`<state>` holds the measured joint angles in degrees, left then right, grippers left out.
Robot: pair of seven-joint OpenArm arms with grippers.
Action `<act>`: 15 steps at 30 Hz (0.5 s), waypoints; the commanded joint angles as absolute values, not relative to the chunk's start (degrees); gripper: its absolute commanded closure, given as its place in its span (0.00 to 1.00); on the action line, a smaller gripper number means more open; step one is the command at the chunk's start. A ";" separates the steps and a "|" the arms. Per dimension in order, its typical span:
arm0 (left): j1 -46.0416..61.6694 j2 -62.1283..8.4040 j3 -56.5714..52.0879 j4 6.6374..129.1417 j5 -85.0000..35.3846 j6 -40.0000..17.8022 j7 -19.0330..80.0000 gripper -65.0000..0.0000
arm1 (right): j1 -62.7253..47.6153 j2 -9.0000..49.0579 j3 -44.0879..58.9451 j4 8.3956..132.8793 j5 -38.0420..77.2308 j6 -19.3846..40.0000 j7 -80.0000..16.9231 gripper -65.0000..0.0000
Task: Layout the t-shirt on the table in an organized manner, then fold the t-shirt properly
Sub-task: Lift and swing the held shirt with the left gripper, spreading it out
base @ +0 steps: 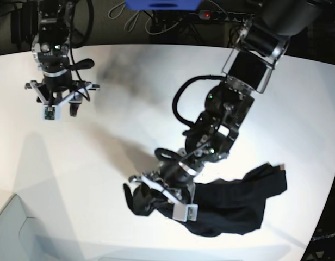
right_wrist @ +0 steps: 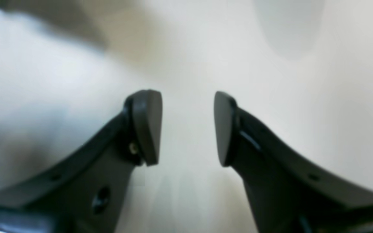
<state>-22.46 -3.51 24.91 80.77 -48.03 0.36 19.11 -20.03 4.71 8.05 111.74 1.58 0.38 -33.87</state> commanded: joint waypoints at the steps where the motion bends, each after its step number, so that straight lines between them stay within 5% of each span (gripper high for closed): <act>1: -22.20 -3.38 24.92 82.07 -48.57 -0.40 17.80 0.99 | -19.82 5.32 9.54 112.75 1.19 0.31 -32.75 0.58; 6: -16.04 -5.58 26.77 83.82 -48.66 -0.57 20.00 0.95 | -19.91 5.32 13.58 112.92 1.36 0.31 -33.19 0.57; 15: -14.02 -7.69 28.44 92.44 -48.66 -0.13 29.49 0.43 | -19.12 5.23 14.46 112.92 1.63 0.31 -36.00 0.57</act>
